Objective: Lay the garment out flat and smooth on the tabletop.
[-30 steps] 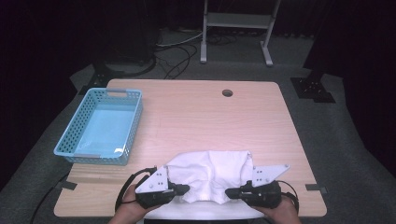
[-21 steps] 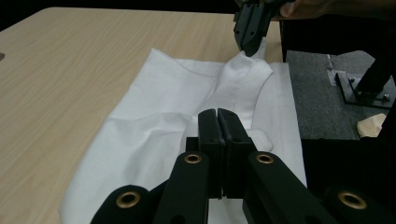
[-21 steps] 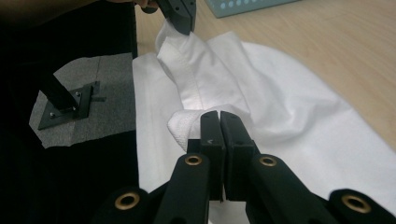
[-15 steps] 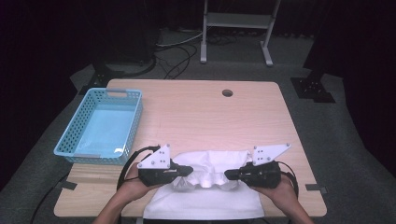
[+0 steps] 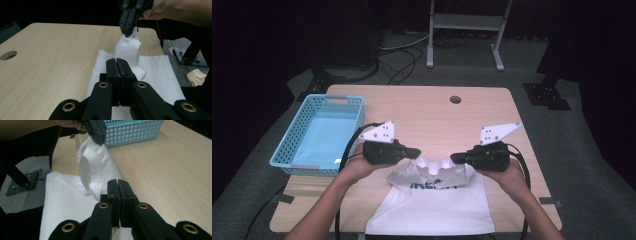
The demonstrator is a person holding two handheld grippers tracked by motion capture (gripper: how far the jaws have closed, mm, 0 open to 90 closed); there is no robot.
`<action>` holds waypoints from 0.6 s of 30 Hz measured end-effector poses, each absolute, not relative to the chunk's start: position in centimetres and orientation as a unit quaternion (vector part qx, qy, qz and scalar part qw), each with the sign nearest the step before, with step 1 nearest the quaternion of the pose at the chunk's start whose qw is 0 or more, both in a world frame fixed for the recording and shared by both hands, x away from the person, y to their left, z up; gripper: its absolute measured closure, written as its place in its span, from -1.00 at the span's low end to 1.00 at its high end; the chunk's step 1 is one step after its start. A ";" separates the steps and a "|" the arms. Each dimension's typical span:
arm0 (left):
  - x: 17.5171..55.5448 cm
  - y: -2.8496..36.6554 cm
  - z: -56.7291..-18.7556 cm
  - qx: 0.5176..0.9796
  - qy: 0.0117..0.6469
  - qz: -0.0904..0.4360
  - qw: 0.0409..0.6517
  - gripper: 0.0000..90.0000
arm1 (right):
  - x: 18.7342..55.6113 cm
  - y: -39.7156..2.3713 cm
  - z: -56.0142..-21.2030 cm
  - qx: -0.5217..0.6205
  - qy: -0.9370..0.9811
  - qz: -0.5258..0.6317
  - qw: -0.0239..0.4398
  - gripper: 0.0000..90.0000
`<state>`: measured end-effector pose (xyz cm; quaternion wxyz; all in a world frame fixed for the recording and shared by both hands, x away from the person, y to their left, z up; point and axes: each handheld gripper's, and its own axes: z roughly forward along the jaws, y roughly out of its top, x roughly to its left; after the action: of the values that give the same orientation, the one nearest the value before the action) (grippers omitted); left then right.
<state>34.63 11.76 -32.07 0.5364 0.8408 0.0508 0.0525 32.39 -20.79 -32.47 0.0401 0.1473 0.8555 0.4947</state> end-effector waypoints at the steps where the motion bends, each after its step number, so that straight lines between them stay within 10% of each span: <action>1: 35.1 11.8 -31.7 0.841 0.053 0.055 0.536 0.98 | 32.8 -20.7 -32.1 0.147 0.856 0.494 0.043 0.97; 18: 41.7 11.2 -29.2 0.841 0.076 0.073 0.530 0.98 | 39.4 -19.8 -28.8 0.176 0.852 0.487 0.073 0.97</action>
<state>41.74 11.22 -29.16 0.5304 0.8413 0.0755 0.0728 39.41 -19.83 -28.84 0.0731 0.1762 0.8521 0.4874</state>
